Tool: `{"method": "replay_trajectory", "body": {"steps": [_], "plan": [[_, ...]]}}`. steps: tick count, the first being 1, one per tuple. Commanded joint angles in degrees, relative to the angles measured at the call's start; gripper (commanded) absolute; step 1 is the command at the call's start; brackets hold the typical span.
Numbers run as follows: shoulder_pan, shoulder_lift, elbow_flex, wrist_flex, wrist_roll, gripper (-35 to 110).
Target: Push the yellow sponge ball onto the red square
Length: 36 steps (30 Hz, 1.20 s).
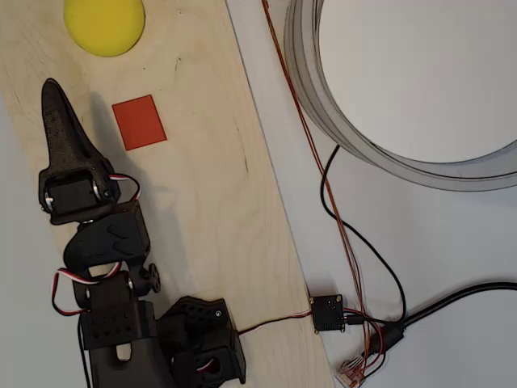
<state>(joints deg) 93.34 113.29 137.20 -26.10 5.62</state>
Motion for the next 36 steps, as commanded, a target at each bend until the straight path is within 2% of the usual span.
{"method": "replay_trajectory", "body": {"steps": [1, 18, 21, 27, 36], "plan": [[-0.62, -1.49, 23.47, -25.05, 0.62, 0], [-0.79, -0.62, 23.12, -24.61, -0.62, 0], [-0.18, 0.09, 21.45, -20.83, -1.67, 0], [1.76, 3.16, 13.89, -5.54, -2.37, 1], [7.29, -6.77, 4.92, -1.58, 0.88, 4]]}}
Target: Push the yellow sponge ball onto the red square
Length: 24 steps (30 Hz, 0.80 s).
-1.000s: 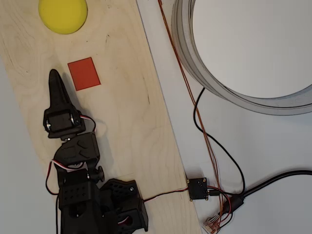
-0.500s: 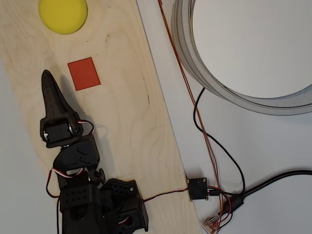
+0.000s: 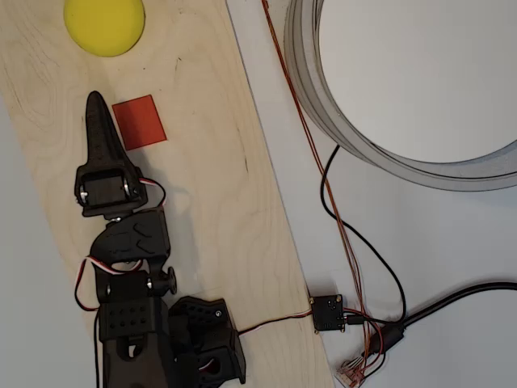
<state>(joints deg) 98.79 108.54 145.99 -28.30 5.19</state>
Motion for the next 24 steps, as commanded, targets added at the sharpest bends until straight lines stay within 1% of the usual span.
{"method": "replay_trajectory", "body": {"steps": [1, 5, 12, 17, 24], "plan": [[2.46, -3.87, -5.45, 0.97, 1.58, 4], [2.99, -11.78, -12.3, 1.58, 2.02, 7], [-0.7, -21.53, -26.46, 8.44, -2.02, 10], [-2.64, -27.86, -39.38, 18.37, -4.83, 11], [-4.22, -35.95, -55.55, 31.46, -4.22, 11]]}}
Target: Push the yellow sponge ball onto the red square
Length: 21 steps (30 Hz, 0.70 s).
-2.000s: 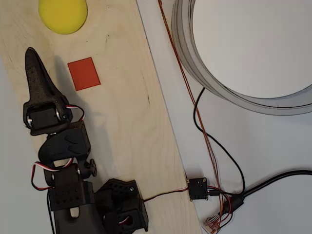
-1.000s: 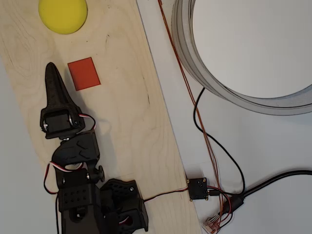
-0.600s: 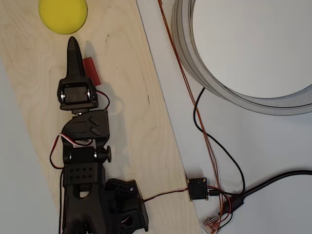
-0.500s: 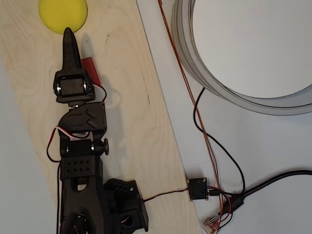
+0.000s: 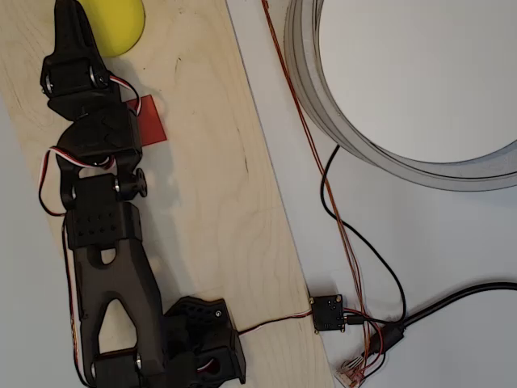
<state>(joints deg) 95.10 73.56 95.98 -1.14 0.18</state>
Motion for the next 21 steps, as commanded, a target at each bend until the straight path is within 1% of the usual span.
{"method": "replay_trajectory", "body": {"steps": [1, 5, 12, 18, 21], "plan": [[-0.79, -2.29, -8.17, 6.24, 1.05, 11], [-1.49, -7.21, -16.0, 10.46, 1.58, 11], [-2.46, -13.45, -21.88, 10.46, 0.79, 12], [-1.14, -20.13, -28.56, 10.55, 0.18, 11], [0.09, -24.43, -35.24, 13.97, 0.88, 11]]}}
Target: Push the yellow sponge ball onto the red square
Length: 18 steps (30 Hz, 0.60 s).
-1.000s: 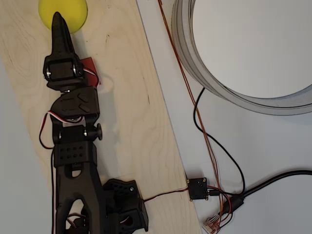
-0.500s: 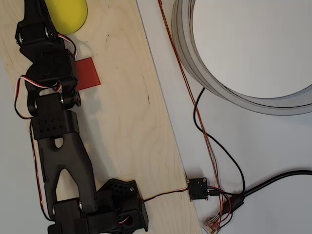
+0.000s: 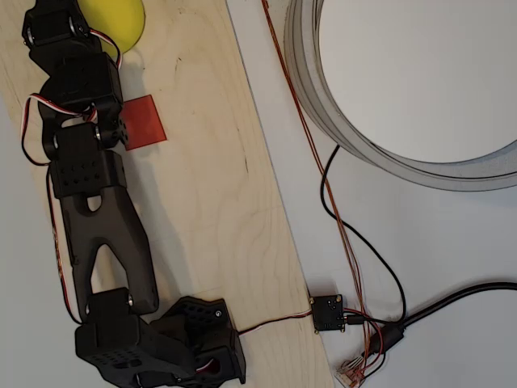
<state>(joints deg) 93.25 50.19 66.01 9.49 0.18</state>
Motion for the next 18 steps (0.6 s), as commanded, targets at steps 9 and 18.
{"method": "replay_trajectory", "body": {"steps": [9, 18], "plan": [[4.39, -19.07, -37.88, 25.05, 5.27, 11], [4.31, -42.45, -79.28, 45.7, 8.96, 10]]}}
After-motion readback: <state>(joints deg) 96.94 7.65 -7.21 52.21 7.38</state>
